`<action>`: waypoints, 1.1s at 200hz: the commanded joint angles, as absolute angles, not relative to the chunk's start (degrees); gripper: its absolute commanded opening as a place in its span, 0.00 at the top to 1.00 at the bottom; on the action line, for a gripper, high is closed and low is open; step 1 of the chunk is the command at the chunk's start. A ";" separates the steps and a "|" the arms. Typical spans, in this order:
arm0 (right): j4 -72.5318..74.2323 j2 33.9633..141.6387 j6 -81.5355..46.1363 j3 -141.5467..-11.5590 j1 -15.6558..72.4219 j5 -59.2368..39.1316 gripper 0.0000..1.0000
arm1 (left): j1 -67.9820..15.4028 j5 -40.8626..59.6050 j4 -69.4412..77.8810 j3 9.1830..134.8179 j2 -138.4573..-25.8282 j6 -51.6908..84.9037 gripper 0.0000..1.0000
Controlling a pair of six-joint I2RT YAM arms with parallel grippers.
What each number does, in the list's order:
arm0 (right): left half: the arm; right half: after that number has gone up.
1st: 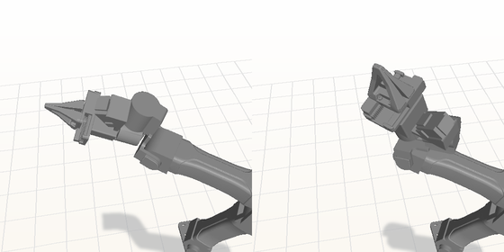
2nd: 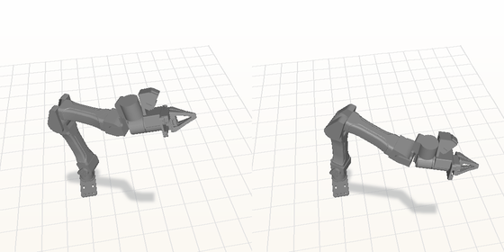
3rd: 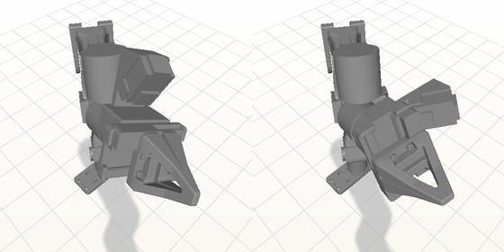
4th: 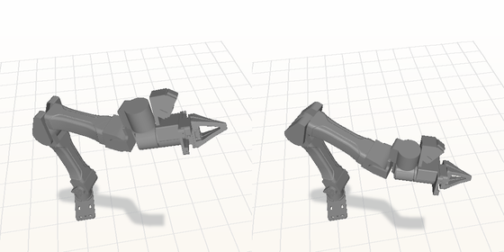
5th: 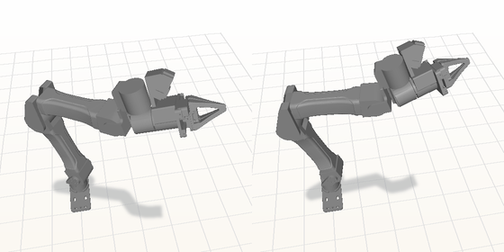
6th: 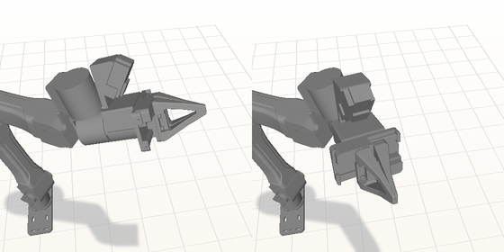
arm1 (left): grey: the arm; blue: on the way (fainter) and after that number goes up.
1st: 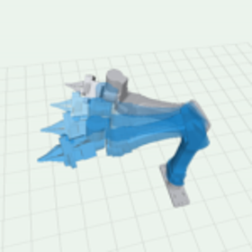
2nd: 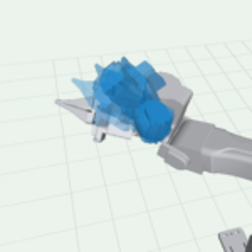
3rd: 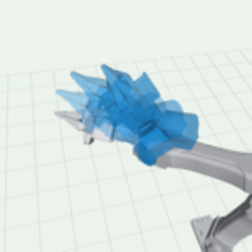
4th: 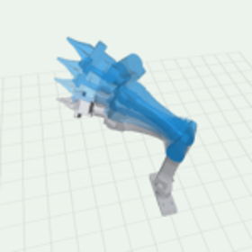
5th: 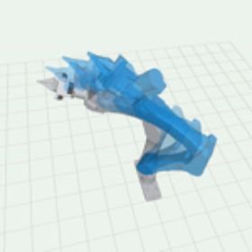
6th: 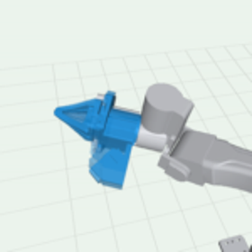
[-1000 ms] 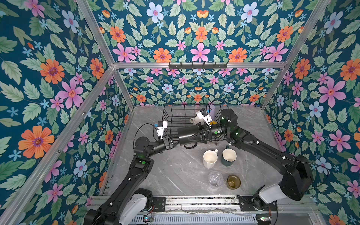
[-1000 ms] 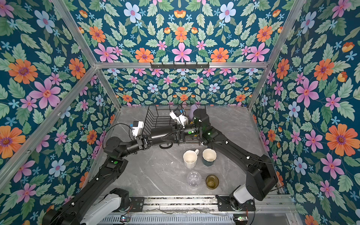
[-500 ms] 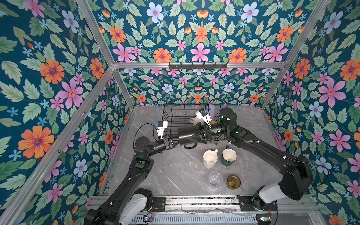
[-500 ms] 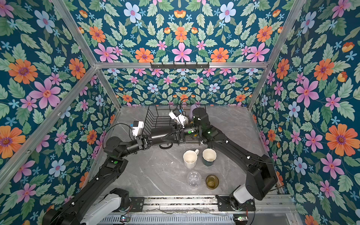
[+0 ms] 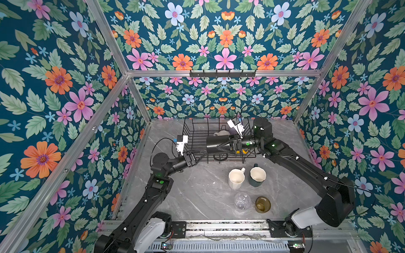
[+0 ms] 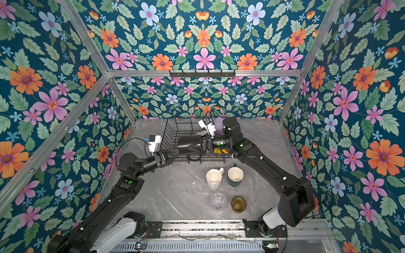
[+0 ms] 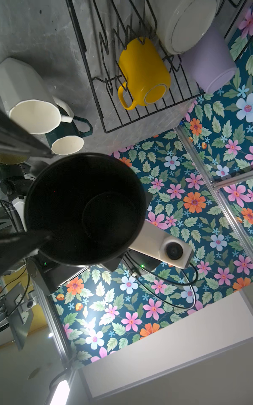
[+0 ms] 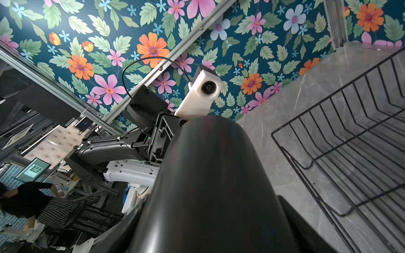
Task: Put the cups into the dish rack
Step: 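Carry the black mug over the rack with the right gripper while the left withdraws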
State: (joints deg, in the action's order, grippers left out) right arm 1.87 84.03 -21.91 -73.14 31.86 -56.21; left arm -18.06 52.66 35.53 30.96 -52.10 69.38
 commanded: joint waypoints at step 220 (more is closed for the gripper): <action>-44.47 96.43 3.89 -98.37 31.75 -7.97 1.00 | -17.75 8.48 -21.25 46.28 -31.67 38.87 0.01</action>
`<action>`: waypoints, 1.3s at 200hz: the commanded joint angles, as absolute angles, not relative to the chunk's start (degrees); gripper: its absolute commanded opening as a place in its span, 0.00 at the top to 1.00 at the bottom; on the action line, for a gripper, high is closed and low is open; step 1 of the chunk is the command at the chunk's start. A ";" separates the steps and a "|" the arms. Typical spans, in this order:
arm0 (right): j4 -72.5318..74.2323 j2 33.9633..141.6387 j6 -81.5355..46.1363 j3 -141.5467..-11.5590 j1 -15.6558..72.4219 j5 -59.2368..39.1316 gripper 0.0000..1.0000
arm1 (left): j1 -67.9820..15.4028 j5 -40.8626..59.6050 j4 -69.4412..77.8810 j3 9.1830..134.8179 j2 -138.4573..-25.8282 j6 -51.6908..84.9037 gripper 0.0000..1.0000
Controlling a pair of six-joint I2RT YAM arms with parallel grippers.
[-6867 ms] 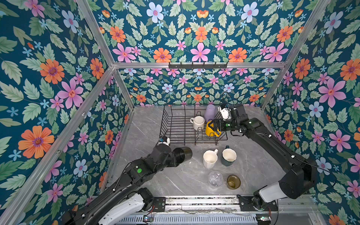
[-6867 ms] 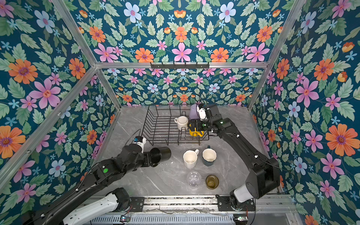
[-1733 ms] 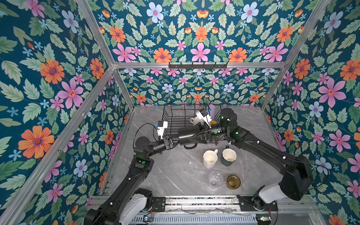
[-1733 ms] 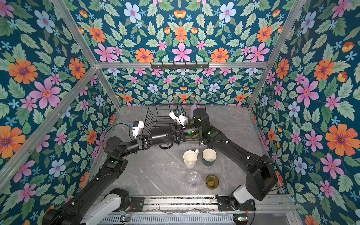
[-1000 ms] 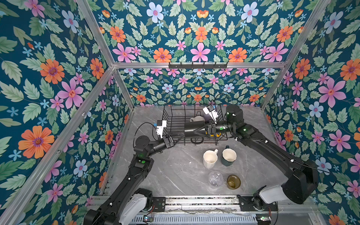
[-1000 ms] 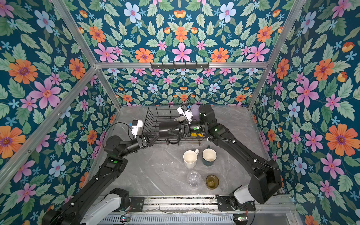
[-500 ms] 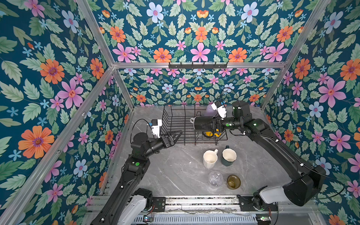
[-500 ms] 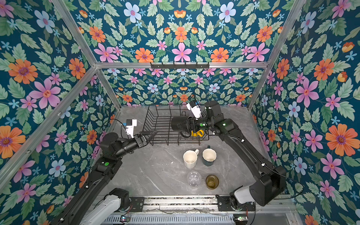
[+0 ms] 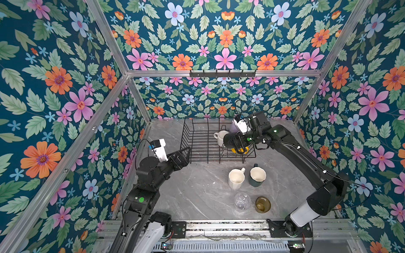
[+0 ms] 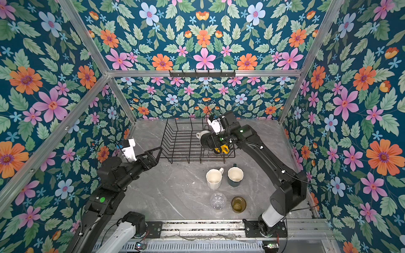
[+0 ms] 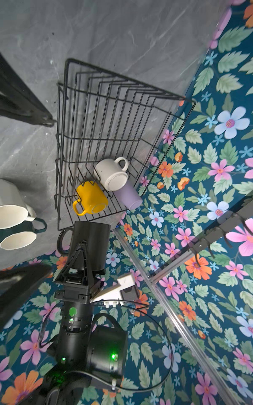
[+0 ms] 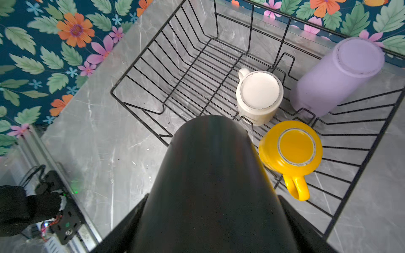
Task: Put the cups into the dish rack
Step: 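Carry the black mug over the rack with the right gripper while the left withdraws, then lower the black mug upside down beside the white mug with the right gripper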
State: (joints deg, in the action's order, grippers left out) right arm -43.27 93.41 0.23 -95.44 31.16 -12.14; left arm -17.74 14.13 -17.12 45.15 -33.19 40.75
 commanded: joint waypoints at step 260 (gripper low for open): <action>-56.21 119.07 24.23 -117.21 34.29 -1.56 1.00 | -17.75 1.32 -28.92 48.36 -24.74 37.02 0.00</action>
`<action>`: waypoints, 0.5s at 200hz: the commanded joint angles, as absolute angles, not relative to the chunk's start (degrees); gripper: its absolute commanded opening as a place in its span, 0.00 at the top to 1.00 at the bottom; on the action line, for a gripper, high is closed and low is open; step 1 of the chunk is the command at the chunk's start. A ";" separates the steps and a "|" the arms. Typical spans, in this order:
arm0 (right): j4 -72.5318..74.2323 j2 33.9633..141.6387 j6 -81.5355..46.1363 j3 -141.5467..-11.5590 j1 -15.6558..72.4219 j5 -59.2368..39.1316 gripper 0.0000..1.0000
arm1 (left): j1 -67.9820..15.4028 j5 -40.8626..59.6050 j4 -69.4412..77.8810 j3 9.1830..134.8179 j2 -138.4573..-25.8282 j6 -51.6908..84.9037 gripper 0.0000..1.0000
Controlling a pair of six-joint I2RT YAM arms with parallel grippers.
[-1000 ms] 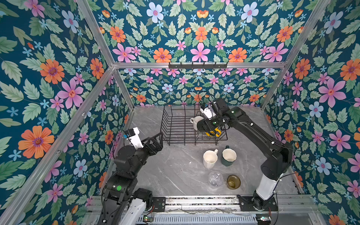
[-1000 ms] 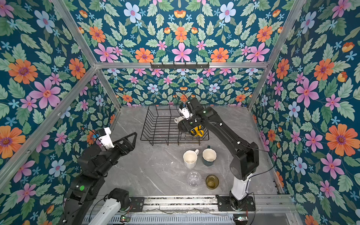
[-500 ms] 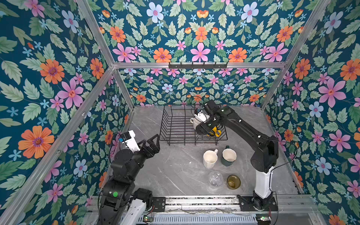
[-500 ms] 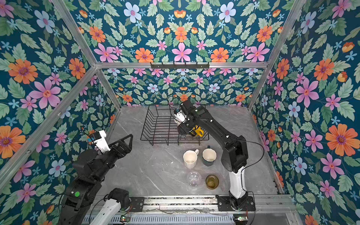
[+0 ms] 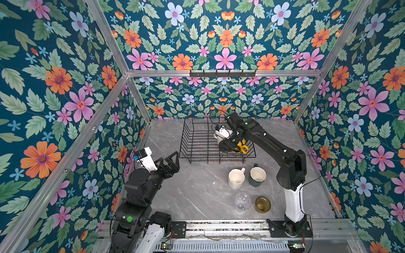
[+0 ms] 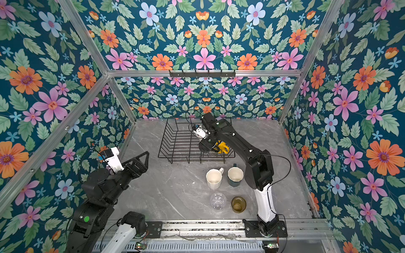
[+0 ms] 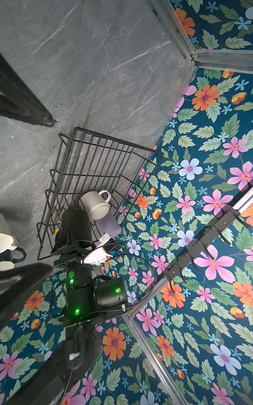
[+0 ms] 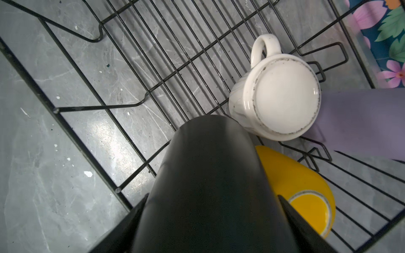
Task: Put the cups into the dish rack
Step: 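Lower the black mug upside down beside the white mug with the right gripper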
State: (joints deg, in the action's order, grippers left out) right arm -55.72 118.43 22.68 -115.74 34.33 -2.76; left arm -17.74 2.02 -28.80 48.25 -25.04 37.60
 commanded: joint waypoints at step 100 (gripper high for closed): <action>-59.91 123.82 26.62 -121.00 34.36 -0.32 1.00 | -17.75 1.14 -28.92 48.34 -24.80 37.00 0.00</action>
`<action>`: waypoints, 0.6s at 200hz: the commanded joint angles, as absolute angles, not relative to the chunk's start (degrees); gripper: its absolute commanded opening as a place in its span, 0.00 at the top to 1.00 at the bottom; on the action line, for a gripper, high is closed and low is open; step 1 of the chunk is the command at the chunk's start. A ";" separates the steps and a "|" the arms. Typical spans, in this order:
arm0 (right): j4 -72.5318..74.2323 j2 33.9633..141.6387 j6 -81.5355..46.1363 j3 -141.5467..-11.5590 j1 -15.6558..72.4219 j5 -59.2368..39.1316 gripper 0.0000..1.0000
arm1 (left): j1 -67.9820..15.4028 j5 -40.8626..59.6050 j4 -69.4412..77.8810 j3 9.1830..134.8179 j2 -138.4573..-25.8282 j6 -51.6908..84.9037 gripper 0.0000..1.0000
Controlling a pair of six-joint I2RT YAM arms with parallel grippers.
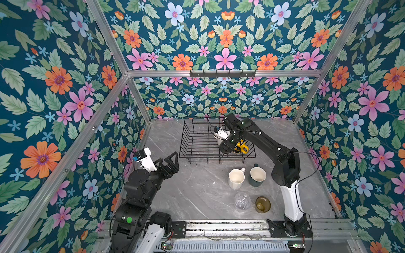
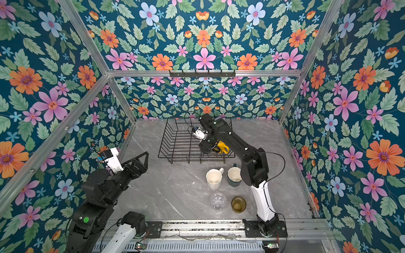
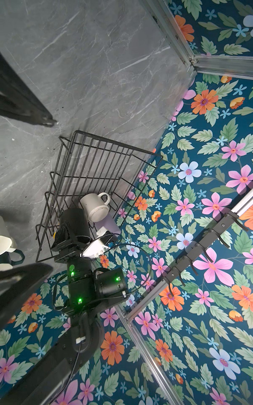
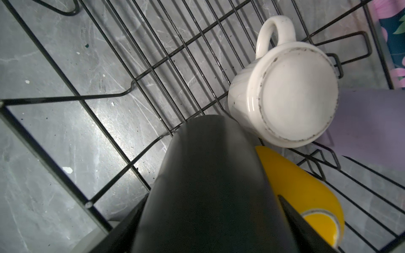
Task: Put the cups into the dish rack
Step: 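Lower the black mug upside down beside the white mug with the right gripper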
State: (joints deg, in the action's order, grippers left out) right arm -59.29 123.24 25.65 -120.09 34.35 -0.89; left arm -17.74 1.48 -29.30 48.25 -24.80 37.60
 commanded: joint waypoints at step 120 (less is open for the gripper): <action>-61.79 128.75 26.99 -123.92 34.49 0.72 1.00 | -17.75 0.83 -28.92 48.17 -25.09 36.74 0.00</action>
State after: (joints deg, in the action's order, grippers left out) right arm -59.96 128.11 25.61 -123.24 34.46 0.62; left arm -17.74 1.41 -29.32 48.25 -25.06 37.56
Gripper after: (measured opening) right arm 0.792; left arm 0.996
